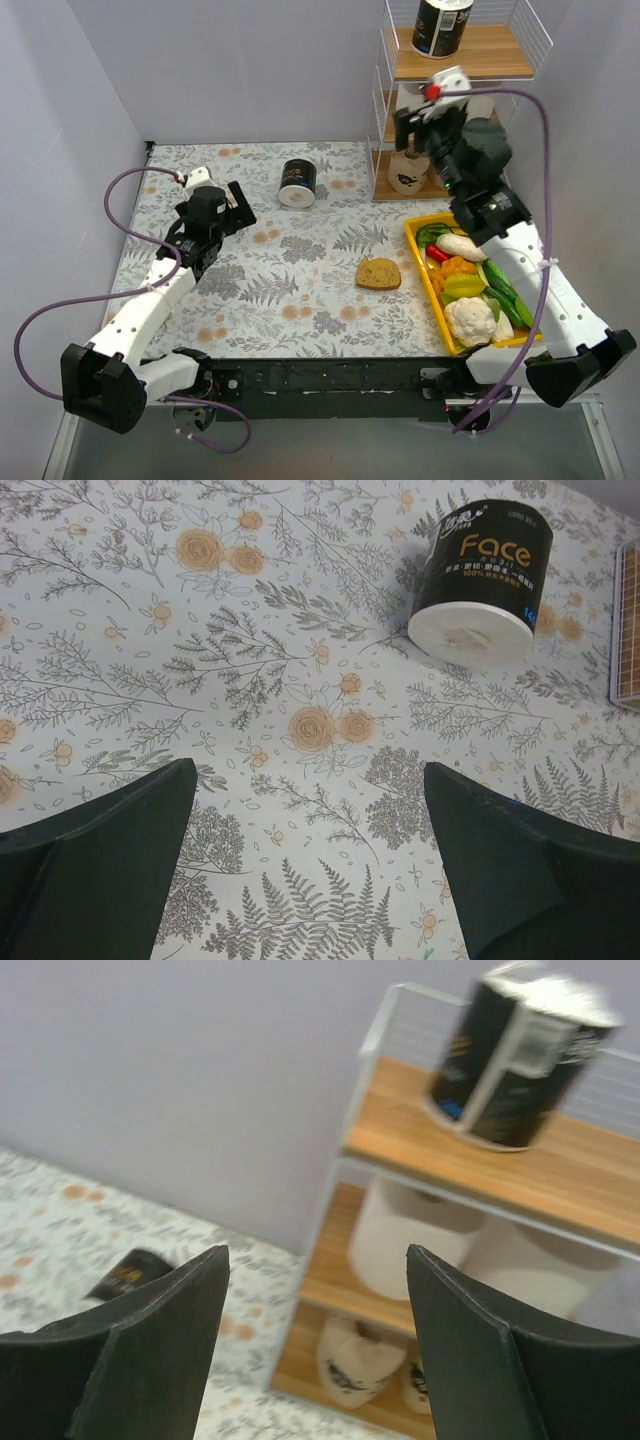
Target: Place and organize the paper towels onto the shelf
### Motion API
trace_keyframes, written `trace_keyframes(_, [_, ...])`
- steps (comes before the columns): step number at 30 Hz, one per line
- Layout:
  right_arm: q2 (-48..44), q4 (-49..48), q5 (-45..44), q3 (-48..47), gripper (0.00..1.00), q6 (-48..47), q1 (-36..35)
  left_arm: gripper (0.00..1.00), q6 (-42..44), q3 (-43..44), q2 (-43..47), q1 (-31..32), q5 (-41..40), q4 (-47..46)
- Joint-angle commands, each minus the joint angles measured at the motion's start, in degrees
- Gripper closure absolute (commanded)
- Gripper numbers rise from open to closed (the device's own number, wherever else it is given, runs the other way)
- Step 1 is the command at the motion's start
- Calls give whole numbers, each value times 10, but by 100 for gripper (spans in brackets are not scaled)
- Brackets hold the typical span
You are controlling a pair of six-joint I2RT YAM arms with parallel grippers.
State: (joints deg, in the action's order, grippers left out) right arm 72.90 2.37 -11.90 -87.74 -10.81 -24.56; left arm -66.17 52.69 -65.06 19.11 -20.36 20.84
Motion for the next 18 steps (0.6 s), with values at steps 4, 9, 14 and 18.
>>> trace_keyframes(4, [8, -87, -120, 111, 21, -69, -162, 2, -23, -28, 107, 0, -96, -27])
trace_keyframes(9, [81, -117, -104, 131, 20, -127, -223, 2, -27, -50, 157, 0, -121, -47])
trace_keyframes(14, [180, -122, -91, 98, 15, -192, -248, 2, -19, -51, 152, 0, -101, -55])
trace_keyframes(18, [287, -91, -61, 26, 13, -179, -246, 2, -19, -44, 131, 0, -90, -48])
